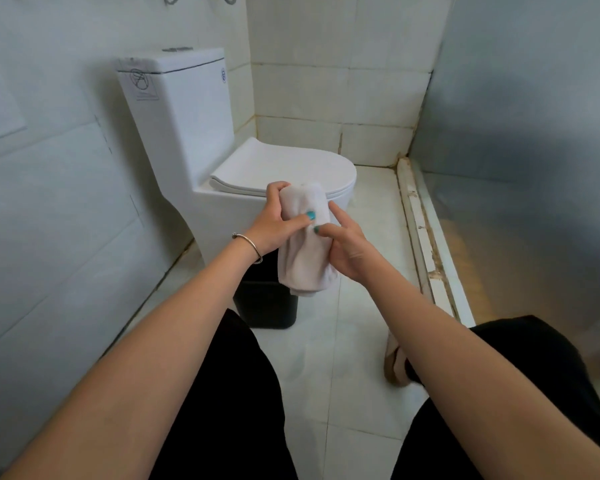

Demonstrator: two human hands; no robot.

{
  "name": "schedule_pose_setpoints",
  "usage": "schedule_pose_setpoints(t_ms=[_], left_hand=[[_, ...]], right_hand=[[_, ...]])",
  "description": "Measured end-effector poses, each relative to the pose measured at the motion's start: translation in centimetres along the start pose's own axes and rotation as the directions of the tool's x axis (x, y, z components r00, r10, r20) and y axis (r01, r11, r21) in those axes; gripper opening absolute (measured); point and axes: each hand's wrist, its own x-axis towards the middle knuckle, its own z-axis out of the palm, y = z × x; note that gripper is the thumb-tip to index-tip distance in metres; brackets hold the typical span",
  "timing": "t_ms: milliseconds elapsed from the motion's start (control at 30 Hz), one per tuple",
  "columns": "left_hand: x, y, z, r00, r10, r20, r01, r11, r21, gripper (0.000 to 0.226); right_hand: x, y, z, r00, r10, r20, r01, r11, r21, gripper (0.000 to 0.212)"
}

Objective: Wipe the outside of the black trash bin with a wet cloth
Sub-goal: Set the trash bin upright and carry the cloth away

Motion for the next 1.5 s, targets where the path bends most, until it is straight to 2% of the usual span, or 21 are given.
schedule_pose_setpoints(t_ms=[133,233,400,533,600,667,800,933,1067,1233,1367,1500], left_hand=[[2.2,-0.2,-1.5,0.999,0.025,-0.046,-0.025,1.0,0.001,0.066],[4.2,-1.4,-2.1,0.999,0.014,-0.042,-0.013,1.0,0.022,0.064],[8.2,-2.9,-2.1,0.995,0.078,-0.055,-0.076,0.996,0.051,0.059],[12.3,-4.7,-2.2,0.99,0.139,-0.015,-0.137,0.985,0.105,0.061],[13.9,-5.4,-2.3,0.99,0.14,0.005,-0.14,0.983,0.122,0.059],[16.7,-6.9,-2.4,0.991,0.133,0.013,-0.133,0.985,0.113,0.058],[21.4,-9.6,-2.9,0.994,0.113,0.007,-0.113,0.99,0.086,0.056],[25.1,-9.1,-3.7,0.999,0.044,0.018,-0.046,0.996,0.073,0.057],[28.2,-6.5,-5.1,0.996,-0.08,0.031,0.08,0.997,0.004,0.061],[32.4,0.0,-8.7,0.948,-0.314,0.056,0.315,0.897,-0.31,0.047],[35.0,7.7,-12.7,0.927,-0.37,0.067,0.372,0.878,-0.301,0.044],[36.9,14.9,-17.1,0.932,-0.362,0.026,0.358,0.906,-0.226,0.054]], right_hand=[[2.3,-2.6,-0.9,1.0,0.004,-0.028,-0.002,0.998,0.07,0.107],[4.8,-3.8,-1.9,0.999,0.033,0.013,-0.033,0.999,0.025,0.1],[9.3,-5.1,-3.6,0.999,0.018,0.038,-0.015,0.997,-0.08,0.088],[13.1,-5.4,-5.7,0.997,0.026,0.079,-0.014,0.99,-0.141,0.053],[14.6,-5.1,-6.3,0.997,0.012,0.075,-0.001,0.99,-0.143,0.046],[17.7,-4.6,-7.2,0.998,0.0,0.07,0.009,0.991,-0.136,0.045],[23.4,-4.3,-8.5,0.996,-0.044,0.072,0.053,0.99,-0.129,0.056],[26.5,-5.7,-8.8,0.997,-0.045,0.058,0.051,0.991,-0.12,0.056],[28.2,-9.2,-7.8,0.999,-0.018,0.037,0.021,0.996,-0.088,0.056],[28.9,-17.1,-5.1,0.999,0.04,-0.013,-0.041,0.995,-0.088,0.05],[28.7,-25.4,-2.4,0.999,0.025,-0.025,-0.027,0.997,-0.069,0.051],[28.0,-33.1,0.3,0.998,0.026,-0.057,-0.028,0.999,-0.045,0.058]])
